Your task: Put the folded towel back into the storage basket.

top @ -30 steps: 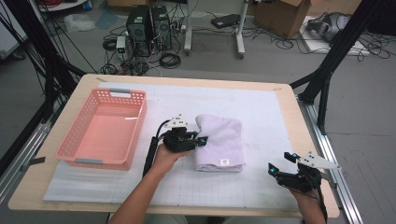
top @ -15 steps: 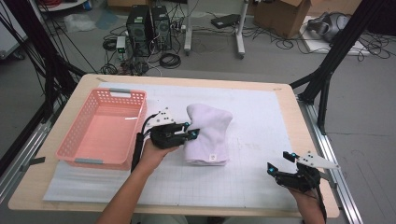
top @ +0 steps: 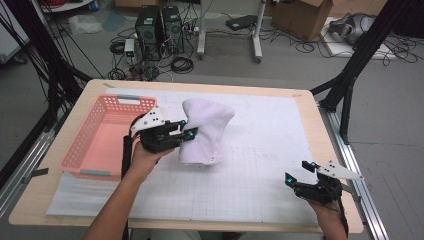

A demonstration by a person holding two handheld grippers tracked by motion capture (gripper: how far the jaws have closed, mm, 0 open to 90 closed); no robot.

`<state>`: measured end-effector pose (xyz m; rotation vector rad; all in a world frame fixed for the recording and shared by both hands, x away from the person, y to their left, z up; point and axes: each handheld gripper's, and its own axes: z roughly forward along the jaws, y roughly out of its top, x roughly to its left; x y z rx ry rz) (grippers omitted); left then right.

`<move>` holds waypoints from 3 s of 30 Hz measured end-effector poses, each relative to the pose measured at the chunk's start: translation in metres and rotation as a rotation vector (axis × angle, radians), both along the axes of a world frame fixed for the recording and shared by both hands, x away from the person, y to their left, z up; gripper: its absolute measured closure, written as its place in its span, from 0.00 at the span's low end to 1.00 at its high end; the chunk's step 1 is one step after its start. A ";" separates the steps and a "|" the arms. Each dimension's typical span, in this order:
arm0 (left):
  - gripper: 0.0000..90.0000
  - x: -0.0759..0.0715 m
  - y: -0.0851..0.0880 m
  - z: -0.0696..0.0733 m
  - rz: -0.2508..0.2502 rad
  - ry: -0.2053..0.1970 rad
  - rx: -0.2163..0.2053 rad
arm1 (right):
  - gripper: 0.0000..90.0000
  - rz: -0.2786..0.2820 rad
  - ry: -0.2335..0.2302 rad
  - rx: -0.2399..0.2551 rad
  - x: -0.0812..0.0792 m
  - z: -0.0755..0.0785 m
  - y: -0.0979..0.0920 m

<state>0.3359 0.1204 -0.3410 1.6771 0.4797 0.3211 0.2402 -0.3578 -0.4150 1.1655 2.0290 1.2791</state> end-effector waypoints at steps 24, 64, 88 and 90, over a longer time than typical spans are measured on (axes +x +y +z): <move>0.80 0.002 0.085 0.033 0.071 -0.047 -0.054 | 0.21 0.001 0.002 -0.003 0.002 0.000 0.003; 0.80 -0.010 0.222 0.053 0.158 -0.020 -0.084 | 0.21 -0.008 0.011 -0.013 0.004 -0.002 0.006; 0.80 -0.003 0.226 -0.008 0.148 0.097 -0.035 | 0.21 0.009 0.018 -0.038 0.006 -0.004 0.014; 0.80 -0.002 0.225 -0.013 0.150 0.106 -0.029 | 0.21 0.008 0.017 -0.039 0.006 -0.004 0.014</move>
